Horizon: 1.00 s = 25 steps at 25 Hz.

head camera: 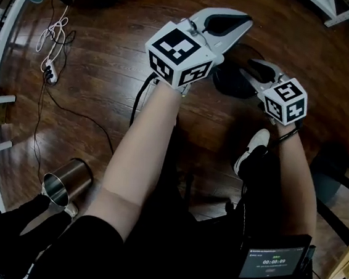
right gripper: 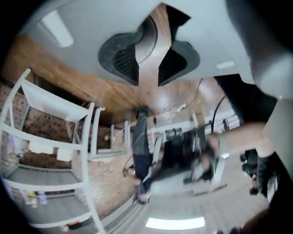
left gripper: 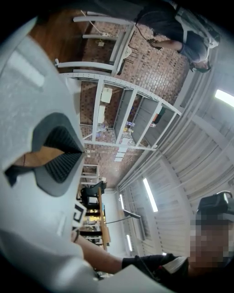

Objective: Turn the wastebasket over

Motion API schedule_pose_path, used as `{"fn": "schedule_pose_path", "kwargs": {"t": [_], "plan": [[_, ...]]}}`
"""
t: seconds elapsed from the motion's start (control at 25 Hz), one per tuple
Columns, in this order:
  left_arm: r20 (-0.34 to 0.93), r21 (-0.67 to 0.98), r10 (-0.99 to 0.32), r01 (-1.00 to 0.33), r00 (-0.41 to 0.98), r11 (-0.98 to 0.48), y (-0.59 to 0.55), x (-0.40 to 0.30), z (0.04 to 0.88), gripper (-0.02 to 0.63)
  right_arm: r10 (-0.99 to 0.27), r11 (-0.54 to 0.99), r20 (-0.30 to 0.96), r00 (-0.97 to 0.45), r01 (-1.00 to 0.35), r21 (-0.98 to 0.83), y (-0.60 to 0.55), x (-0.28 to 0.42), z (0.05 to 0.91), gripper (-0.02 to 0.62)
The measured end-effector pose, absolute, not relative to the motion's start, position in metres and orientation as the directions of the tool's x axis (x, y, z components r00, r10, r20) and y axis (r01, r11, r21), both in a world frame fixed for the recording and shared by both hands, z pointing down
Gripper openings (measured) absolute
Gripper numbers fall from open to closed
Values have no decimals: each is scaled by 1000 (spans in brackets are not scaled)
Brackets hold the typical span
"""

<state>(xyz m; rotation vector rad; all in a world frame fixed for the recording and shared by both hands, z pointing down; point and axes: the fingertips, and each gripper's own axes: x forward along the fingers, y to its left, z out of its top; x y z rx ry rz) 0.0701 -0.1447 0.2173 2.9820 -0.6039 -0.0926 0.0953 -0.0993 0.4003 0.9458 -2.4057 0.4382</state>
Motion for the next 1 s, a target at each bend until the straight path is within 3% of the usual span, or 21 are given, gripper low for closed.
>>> {"fn": "schedule_pose_path", "kwargs": {"t": [0.2, 0.4, 0.72, 1.0], "plan": [[10, 97, -357, -356, 934, -929, -137, 84, 234, 0, -820, 534, 226, -527, -845, -34, -109, 131, 277, 24], [30, 79, -320, -322, 947, -944, -128, 108, 242, 0, -847, 532, -40, -530, -844, -67, -111, 149, 236, 9], [7, 31, -326, -326, 945, -945, -123, 128, 238, 0, -796, 605, -58, -602, -794, -64, -123, 149, 236, 9], [2, 84, -350, -349, 937, -933, -140, 145, 245, 0, -736, 677, -16, -677, -735, -22, -133, 151, 255, 9]]}}
